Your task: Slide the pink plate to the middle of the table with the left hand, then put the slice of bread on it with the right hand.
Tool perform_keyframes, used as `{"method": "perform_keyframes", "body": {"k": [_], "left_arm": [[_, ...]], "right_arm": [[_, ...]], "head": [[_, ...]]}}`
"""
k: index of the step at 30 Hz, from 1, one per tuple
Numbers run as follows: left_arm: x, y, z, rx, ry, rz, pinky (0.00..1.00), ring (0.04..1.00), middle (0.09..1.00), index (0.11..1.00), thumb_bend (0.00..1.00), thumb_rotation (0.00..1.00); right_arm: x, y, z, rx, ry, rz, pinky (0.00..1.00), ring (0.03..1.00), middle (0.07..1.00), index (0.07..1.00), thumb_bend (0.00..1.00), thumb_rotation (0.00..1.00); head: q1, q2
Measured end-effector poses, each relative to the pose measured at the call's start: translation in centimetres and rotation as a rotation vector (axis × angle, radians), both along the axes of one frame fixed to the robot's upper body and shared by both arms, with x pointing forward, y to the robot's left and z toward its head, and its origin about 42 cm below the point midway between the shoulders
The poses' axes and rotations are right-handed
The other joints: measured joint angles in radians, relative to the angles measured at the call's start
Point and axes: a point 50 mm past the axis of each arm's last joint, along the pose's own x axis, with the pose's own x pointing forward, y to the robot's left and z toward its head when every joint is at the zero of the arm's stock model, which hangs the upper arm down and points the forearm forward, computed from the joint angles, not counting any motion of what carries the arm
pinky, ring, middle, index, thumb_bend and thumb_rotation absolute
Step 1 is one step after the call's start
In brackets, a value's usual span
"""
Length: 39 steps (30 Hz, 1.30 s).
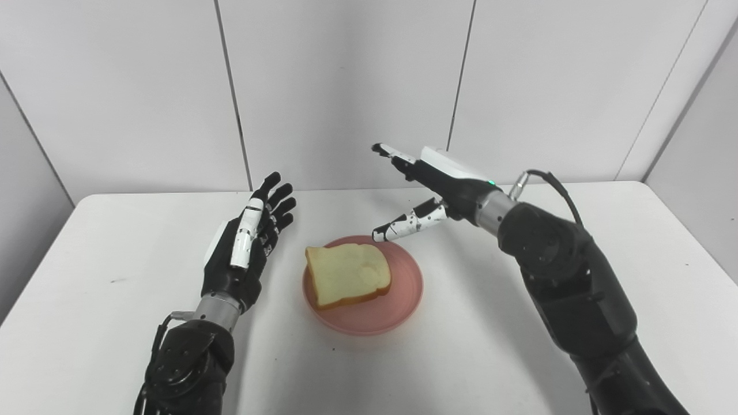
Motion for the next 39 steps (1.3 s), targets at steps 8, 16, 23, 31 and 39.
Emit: {"method": "perform_keyframes", "body": {"k": [8, 16, 23, 31, 39], "left_arm": [[0.1, 0.4, -0.1, -0.006, 0.006, 0.014, 0.95, 0.931, 0.935, 0.930, 0.38, 1.00], [0.3, 0.4, -0.8, -0.002, 0.026, 0.013, 0.96, 0.937, 0.943, 0.936, 0.38, 1.00], [0.4, 0.5, -0.8, 0.001, 0.008, 0.018, 0.96, 0.942, 0.953, 0.947, 0.39, 1.00], [0.3, 0.2, -0.8, 0.001, 0.007, 0.012, 0.99, 0.958, 0.966, 0.957, 0.38, 1.00], [0.3, 0.3, -0.8, 0.000, 0.007, 0.012, 0.98, 0.953, 0.961, 0.950, 0.38, 1.00]], "right_arm": [[-2.9, -1.6, -3.0, 0.386, 0.006, -0.086, 0.99, 1.000, 1.000, 1.000, 0.89, 1.00], [-3.9, -0.3, -7.3, 0.923, 0.081, -0.197, 1.00, 1.000, 1.000, 1.000, 0.71, 1.00], [-3.7, -0.3, -7.8, 1.029, 0.052, -0.237, 1.00, 1.000, 1.000, 1.000, 0.51, 1.00], [-3.8, -0.1, -8.2, 1.067, 0.079, -0.233, 1.00, 1.000, 1.000, 1.000, 0.41, 1.00], [-3.8, 0.3, -8.2, 1.071, 0.092, -0.230, 1.00, 1.000, 1.000, 1.000, 0.42, 1.00]], "head": [[-0.005, -0.015], [0.000, -0.025], [0.001, -0.025], [0.003, -0.021], [0.003, -0.015]]}}
